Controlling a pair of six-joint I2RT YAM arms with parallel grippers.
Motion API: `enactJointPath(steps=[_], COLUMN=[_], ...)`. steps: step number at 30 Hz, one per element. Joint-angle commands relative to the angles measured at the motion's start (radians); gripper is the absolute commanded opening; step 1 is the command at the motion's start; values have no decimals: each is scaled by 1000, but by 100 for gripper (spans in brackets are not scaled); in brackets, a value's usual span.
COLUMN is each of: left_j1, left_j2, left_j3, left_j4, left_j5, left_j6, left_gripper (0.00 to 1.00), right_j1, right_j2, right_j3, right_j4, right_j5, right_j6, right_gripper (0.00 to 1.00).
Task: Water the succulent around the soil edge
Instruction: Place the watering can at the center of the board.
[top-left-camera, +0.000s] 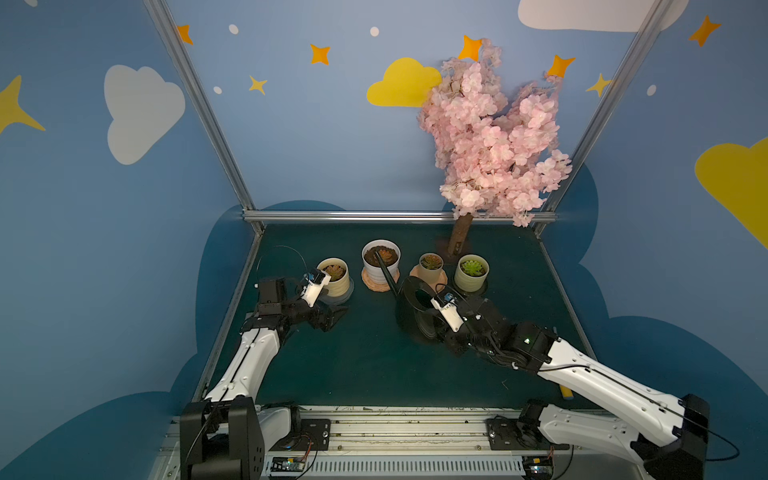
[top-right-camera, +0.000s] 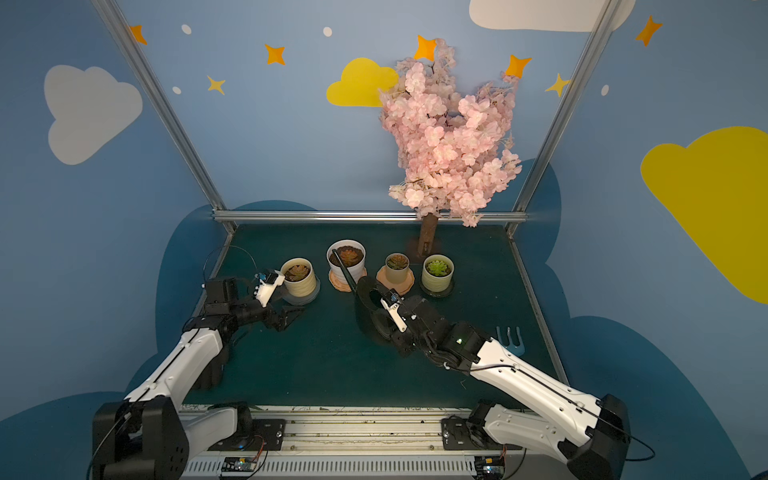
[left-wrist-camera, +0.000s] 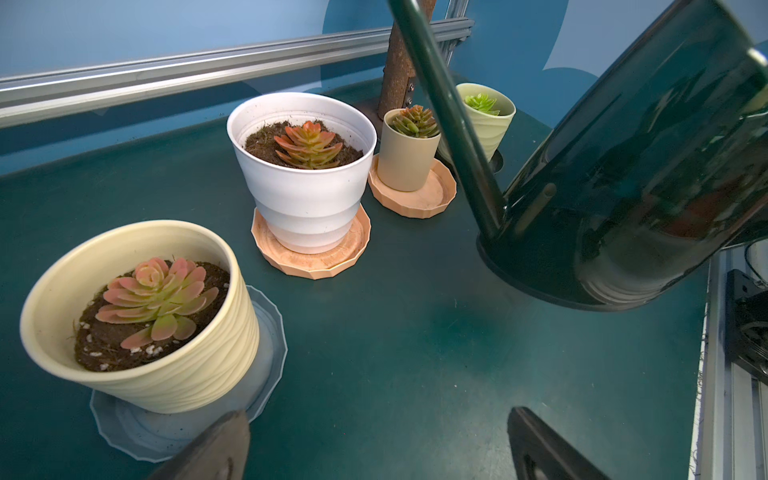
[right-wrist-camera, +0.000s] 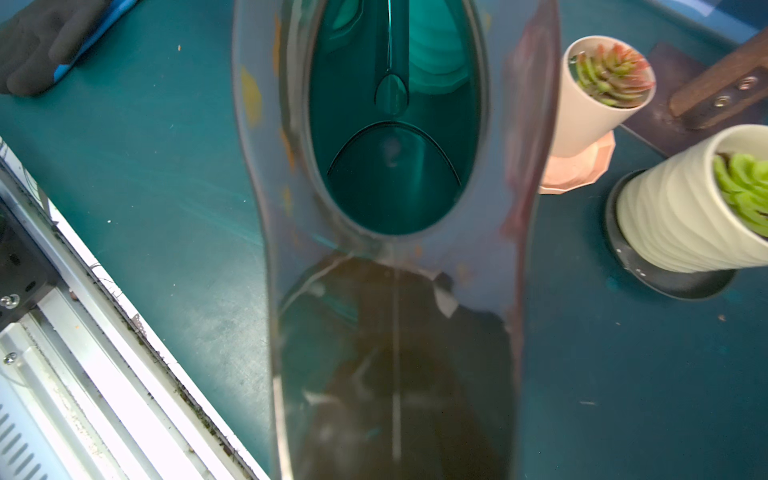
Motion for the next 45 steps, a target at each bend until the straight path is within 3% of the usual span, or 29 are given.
enactJointPath(steps=[1,19,31,33,36,37,38,39,45], left_j1=[4,4,4,4,4,4,4,4,4], left_j2=[-8,-12,-20,-27,-43,-47,-51,-54,-52], left_j3=[-8,-27,-34,-33,-38,-41,-46,-49,-44], left_j4=[23,38,46,44,44,49,55,58,68], left_j5=[10,-5,-17,-20,-23,-18,-16,-14,-31], left_j6=[-18,-20,-20,-25,-31,-32,-35,-36,-55], left_gripper=[100,100,100,100,100,100,100,100,100], right_j1=[5,3,2,2,3,3,3,4,8], right_j2=[16,113,152,147,126,111,95,78,-48], right_j3=[-24,-123,-152,-159,-164,-163,-162,-157,-111], right_j4=[146,348,358,355,329,315,299,282,181], right_j5=[-26,-43,-44,-39,-27,-18,-13,-7,65], right_j6=[-12,-39,-37,-34,-23,-19,-15,-12,14], right_gripper=[0,0,1,15,47,62,84,91,94])
